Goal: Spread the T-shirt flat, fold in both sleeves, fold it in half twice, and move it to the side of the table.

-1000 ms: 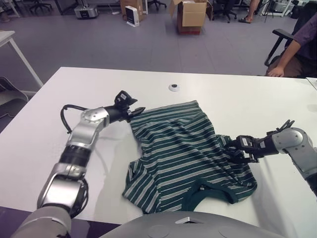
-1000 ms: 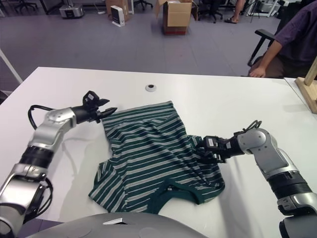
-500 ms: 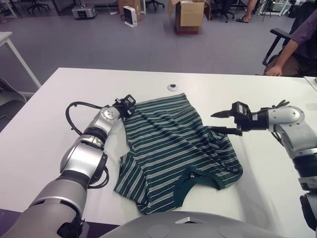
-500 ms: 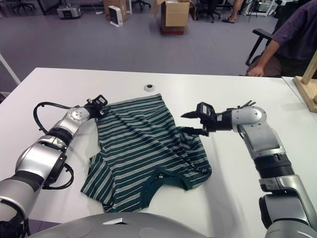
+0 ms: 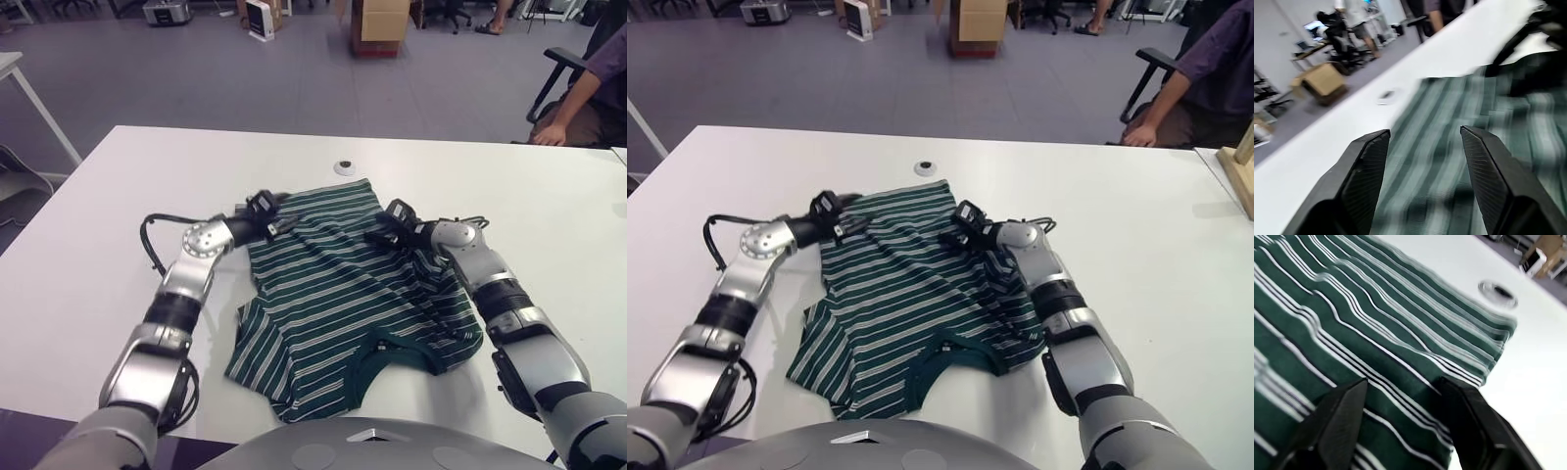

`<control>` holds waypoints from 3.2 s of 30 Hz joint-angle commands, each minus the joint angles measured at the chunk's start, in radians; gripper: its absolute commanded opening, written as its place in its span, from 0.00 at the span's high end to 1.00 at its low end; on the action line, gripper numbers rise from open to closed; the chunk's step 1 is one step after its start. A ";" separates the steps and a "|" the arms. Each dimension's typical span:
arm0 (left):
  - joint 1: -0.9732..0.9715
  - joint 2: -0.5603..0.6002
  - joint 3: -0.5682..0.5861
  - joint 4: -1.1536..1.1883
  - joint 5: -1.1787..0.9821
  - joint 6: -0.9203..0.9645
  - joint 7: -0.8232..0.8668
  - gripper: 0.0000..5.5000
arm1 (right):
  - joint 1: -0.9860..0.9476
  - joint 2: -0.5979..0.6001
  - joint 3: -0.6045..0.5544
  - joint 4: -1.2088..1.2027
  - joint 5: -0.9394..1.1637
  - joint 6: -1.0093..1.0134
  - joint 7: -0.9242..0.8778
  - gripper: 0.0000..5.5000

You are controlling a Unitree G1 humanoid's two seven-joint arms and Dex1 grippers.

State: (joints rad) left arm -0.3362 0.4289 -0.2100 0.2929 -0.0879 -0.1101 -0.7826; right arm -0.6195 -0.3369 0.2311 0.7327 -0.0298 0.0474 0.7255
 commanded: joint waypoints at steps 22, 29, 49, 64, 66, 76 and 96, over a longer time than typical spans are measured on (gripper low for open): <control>0.522 0.472 -0.062 -0.526 0.052 0.246 -0.177 0.52 | 0.267 -0.466 -0.123 -0.439 0.211 -0.117 0.433 0.50; 0.599 0.531 0.043 -0.587 -0.076 0.308 -0.247 0.52 | 0.518 -0.582 -0.119 -0.571 0.146 -0.088 0.468 0.50; 0.707 0.483 0.116 -0.571 -0.143 0.387 -0.193 0.52 | 0.706 -0.710 -0.193 -0.478 -0.002 -0.190 0.323 0.50; 0.686 0.522 0.234 -0.643 -0.252 0.373 -0.241 0.52 | 0.611 -0.663 -0.309 -0.655 0.274 0.022 0.431 0.50; 0.677 0.560 0.280 -0.608 -0.239 0.363 -0.258 0.52 | 0.611 -0.599 -0.251 -0.758 0.270 0.056 0.399 0.50; 0.782 0.488 0.560 -0.597 -0.305 0.477 -0.179 0.52 | 0.468 -0.281 0.014 -0.644 0.078 0.164 0.177 0.50; 0.890 0.059 0.528 -0.792 -0.589 0.944 0.266 0.74 | 0.416 -0.259 -0.211 -0.710 0.228 0.168 0.092 0.50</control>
State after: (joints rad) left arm 0.5471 0.5036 0.3257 -0.5116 -0.6693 0.8031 -0.5348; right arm -0.2171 -0.5842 0.0332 0.0478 0.1947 0.1998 0.8231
